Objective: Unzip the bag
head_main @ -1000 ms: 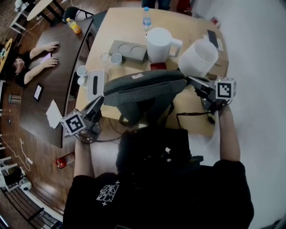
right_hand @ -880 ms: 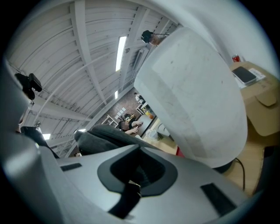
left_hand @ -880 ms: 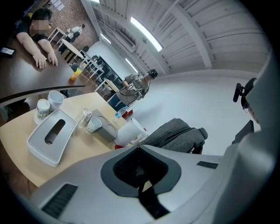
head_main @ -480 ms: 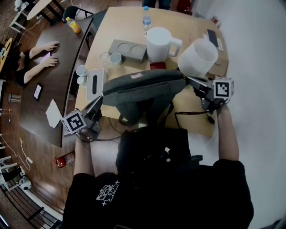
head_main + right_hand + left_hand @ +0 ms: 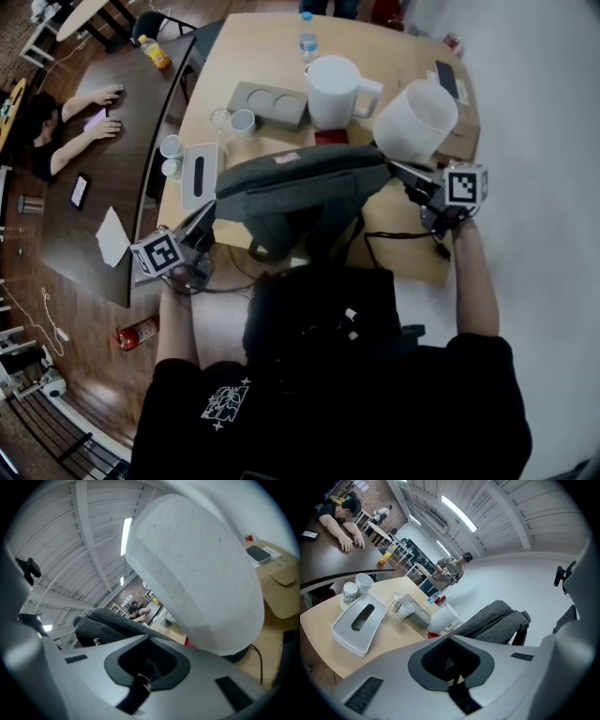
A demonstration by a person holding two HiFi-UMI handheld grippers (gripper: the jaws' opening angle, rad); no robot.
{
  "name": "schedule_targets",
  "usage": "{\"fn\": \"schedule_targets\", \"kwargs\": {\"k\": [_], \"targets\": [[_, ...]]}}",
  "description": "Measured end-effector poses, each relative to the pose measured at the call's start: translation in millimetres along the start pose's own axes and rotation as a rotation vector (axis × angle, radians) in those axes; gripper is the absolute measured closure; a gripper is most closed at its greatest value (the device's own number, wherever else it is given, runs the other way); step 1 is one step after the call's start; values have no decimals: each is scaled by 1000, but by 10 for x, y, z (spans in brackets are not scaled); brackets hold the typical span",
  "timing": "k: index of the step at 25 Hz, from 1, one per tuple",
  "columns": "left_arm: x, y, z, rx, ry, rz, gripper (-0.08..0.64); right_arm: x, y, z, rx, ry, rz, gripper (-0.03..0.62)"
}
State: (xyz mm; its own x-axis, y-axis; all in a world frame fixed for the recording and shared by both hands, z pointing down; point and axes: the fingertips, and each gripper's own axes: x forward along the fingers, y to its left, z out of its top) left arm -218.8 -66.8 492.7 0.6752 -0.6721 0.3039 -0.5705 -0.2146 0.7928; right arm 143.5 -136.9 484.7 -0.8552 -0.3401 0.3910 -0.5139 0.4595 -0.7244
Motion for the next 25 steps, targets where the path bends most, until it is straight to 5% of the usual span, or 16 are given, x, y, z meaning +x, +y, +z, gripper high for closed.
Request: {"fn": "schedule_targets", "kwargs": {"k": [25], "targets": [[77, 291, -163, -22, 41, 47, 557, 121, -208, -142, 12, 29, -27, 577]]}}
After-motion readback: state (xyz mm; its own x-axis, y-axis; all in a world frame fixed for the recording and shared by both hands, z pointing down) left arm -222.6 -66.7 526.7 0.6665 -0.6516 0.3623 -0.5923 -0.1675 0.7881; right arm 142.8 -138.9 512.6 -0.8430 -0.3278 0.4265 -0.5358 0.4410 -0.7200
